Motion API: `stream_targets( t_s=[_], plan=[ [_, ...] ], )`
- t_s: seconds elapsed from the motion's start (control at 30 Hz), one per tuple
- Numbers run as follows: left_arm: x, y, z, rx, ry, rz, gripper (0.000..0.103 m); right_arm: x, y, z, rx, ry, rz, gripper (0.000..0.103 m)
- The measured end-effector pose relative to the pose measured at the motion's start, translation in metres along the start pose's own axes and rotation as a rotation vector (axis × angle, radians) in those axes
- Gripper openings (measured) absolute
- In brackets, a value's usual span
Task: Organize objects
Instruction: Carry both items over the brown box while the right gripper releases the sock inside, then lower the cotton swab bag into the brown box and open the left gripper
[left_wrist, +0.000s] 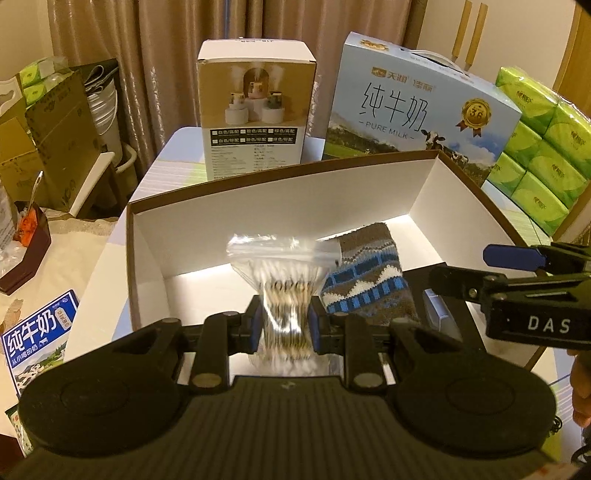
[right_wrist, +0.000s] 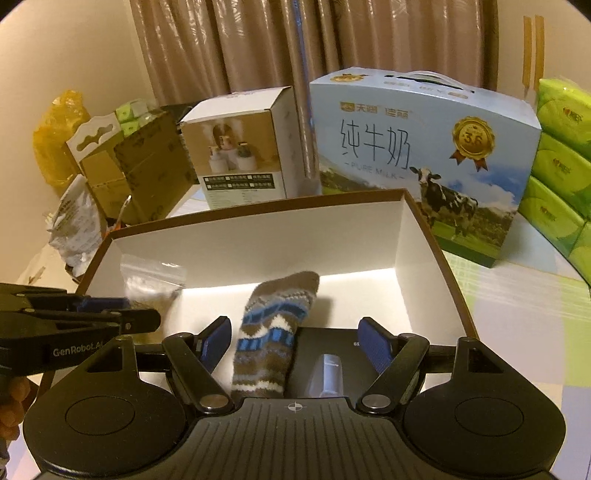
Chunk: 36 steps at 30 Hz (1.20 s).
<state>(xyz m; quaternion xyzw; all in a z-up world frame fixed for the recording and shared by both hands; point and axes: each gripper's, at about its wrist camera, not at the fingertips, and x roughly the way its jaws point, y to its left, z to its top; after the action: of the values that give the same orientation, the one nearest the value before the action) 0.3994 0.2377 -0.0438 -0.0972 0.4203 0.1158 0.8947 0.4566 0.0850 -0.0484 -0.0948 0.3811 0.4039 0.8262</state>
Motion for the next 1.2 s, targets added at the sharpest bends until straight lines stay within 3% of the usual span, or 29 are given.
stream_targets(
  t_s=[0.13, 0.23, 0.5, 0.77, 1.2],
  plan=[
    [0.001, -0.003, 0.002, 0.016, -0.015, 0.011, 0.033, -0.004, -0.003, -0.002, 0.007, 0.004, 0.004, 0.076],
    [0.001, -0.003, 0.003, 0.022, -0.009, 0.015, 0.048, -0.009, -0.004, -0.004, 0.006, 0.0, 0.006, 0.079],
    [-0.018, -0.001, -0.003, 0.01, -0.014, 0.013, 0.063, -0.033, -0.003, -0.014, -0.001, -0.025, 0.02, 0.088],
    [-0.057, -0.006, -0.016, 0.007, -0.04, 0.007, 0.072, -0.072, -0.001, -0.026, 0.013, -0.078, 0.052, 0.093],
    [-0.128, -0.019, -0.056, -0.023, -0.106, -0.047, 0.075, -0.152, 0.006, -0.064, 0.02, -0.17, 0.072, 0.098]
  ],
)
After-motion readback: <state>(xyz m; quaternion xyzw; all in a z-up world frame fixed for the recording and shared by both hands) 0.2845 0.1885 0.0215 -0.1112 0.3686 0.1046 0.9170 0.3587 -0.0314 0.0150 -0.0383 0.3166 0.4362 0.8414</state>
